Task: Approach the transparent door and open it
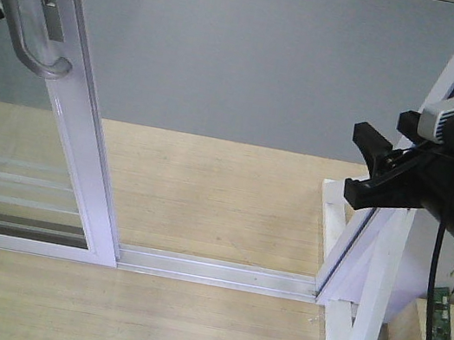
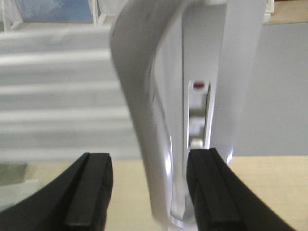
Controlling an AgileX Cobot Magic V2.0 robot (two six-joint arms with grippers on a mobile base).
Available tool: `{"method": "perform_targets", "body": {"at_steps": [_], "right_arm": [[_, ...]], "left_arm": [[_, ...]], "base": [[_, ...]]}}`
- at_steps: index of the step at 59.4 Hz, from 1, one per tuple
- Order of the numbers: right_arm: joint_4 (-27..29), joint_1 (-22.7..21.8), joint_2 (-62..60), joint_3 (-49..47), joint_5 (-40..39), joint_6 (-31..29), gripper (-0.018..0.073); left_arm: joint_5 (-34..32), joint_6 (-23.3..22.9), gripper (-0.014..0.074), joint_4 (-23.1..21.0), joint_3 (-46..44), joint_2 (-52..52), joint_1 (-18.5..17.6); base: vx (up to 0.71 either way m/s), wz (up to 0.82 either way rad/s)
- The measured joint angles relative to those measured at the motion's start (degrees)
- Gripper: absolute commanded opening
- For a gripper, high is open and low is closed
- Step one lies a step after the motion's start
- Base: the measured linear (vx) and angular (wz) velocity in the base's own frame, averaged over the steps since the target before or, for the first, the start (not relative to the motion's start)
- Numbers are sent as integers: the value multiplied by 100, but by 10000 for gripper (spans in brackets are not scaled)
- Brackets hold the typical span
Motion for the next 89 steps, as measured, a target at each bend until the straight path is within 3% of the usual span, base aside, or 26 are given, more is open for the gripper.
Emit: {"method": "perform_targets", "body": {"at_steps": [20, 33, 47, 51, 57, 63, 68, 77, 80, 84, 89], "right_arm": [[0, 0, 0, 0, 0, 0, 405], [0, 0, 0, 0, 7, 0, 405], [0, 0, 0, 0, 14, 0, 405], [0, 0, 0, 0, 14, 0, 405], [0, 0, 0, 0, 14, 0, 405], [0, 0, 0, 0, 16, 0, 405], [0, 0, 0, 0, 50, 0, 405], [0, 0, 0, 0, 98, 0, 405], [0, 0, 0, 0, 98, 0, 405], [0, 0, 0, 0, 98, 0, 405], [0, 0, 0, 0, 98, 0, 405]], "left_arm": [[406, 0, 465, 0, 1884, -2565, 0], [776, 0, 465, 0, 2177, -3655, 0], [810, 0, 462, 5, 2203, -3808, 0], [824, 0, 433, 5, 2261, -3818, 0], [1018, -91, 315, 171, 2326, -4012, -25], [1022, -880, 138, 781, 2674, -4463, -98], [927, -2138, -9, 1778, 3203, -5006, -151], [501, -4377, -8, 3990, 4375, -6168, -174], [279, -4878, -7, 4437, 4743, -6553, -174], [50, -5293, -7, 4752, 5299, -7148, -174], [-54, -5413, -6, 4756, 5873, -7779, -174]], "base": [[0, 0], [0, 0], [0, 0], [0, 0], [0, 0], [0, 0], [0, 0], [0, 0], [0, 0], [0, 0], [0, 0]]}}
